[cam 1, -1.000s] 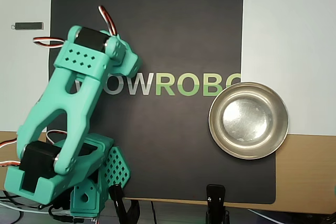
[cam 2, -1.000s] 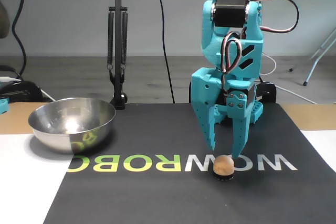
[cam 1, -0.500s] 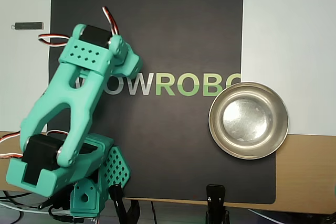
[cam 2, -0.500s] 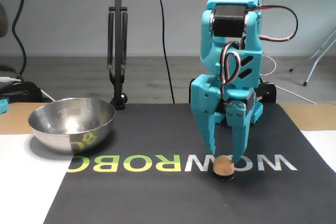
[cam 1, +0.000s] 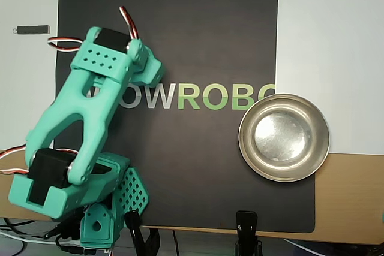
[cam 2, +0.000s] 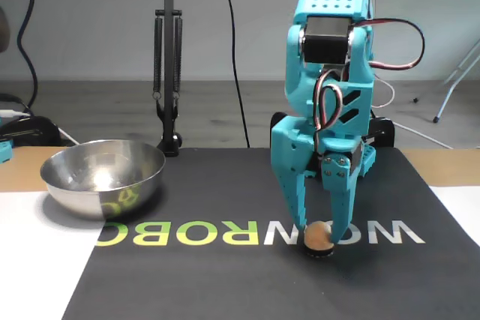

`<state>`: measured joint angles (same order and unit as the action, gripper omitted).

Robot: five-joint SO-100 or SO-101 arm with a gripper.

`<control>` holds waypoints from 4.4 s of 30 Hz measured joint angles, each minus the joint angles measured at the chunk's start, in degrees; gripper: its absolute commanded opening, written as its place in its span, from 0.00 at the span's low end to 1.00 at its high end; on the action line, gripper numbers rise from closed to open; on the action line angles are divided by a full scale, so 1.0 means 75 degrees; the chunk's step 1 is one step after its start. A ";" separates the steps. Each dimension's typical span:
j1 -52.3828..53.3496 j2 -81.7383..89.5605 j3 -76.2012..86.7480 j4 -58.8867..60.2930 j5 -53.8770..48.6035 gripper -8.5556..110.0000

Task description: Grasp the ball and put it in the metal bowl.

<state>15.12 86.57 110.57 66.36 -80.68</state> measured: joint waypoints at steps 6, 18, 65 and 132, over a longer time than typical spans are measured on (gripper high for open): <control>-0.0176 0.0000 0.0000 0.0023 0.0000 0.48; -0.0211 -0.0199 0.0000 0.0059 0.0000 0.48; -0.0211 -0.0457 -0.0047 0.0023 0.0000 0.24; 0.2695 0.0492 -0.4008 0.3961 0.0012 0.24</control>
<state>35.33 90.26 80.51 96.06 -80.60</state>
